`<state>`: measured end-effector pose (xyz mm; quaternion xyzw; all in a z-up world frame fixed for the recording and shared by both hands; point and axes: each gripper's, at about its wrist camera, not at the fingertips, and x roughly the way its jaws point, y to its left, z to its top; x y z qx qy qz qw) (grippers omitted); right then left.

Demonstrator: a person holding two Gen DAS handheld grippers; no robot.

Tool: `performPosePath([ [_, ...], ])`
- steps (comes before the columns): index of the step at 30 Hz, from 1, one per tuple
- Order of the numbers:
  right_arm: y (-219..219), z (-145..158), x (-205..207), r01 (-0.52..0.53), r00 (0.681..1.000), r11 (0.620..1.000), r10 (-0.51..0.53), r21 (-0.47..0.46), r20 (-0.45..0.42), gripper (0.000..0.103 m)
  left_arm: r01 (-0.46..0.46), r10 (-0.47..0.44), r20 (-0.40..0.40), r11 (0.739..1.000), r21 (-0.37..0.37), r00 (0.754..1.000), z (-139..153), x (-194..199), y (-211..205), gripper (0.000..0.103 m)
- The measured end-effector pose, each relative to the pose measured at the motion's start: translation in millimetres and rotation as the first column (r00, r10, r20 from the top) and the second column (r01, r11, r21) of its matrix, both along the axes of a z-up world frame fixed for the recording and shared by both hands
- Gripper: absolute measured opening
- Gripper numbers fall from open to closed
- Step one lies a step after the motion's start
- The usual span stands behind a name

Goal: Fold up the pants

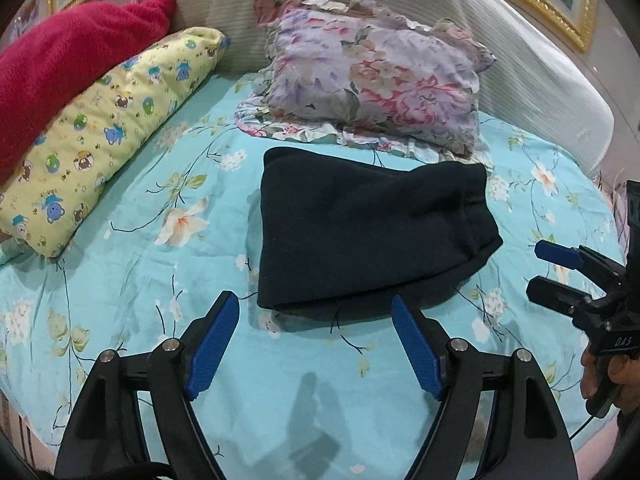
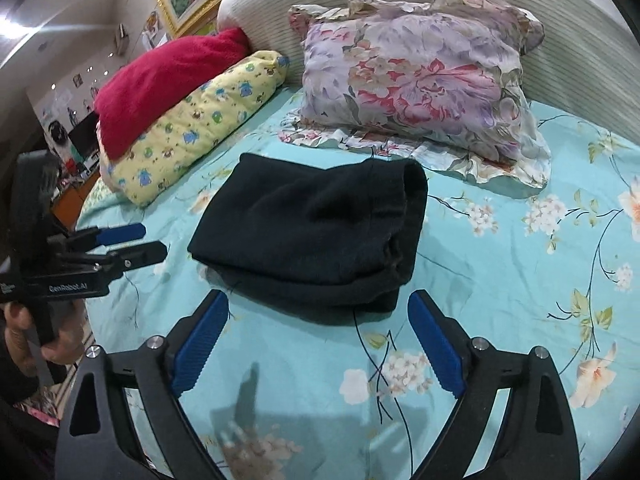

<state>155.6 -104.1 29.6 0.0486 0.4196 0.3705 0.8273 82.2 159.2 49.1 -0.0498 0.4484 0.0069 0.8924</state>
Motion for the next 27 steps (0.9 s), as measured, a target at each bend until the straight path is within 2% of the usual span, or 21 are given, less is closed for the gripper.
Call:
performPosePath([
  [9, 6.2, -6.2, -20.8, -0.018, 0.999, 0.996, 0.021, -0.09, 0.036, 0.092, 0.022, -0.021, -0.025, 0.999, 0.033, 0.999, -10.0, -8.6, -11.5, 0.08],
  [27, 27.2, -14.8, -20.1, -0.009, 0.999, 0.995, 0.012, -0.101, 0.032, 0.092, 0.014, -0.012, -0.029, 0.998, 0.058, 1.0, -20.2, -5.1, -3.1, 0.081],
])
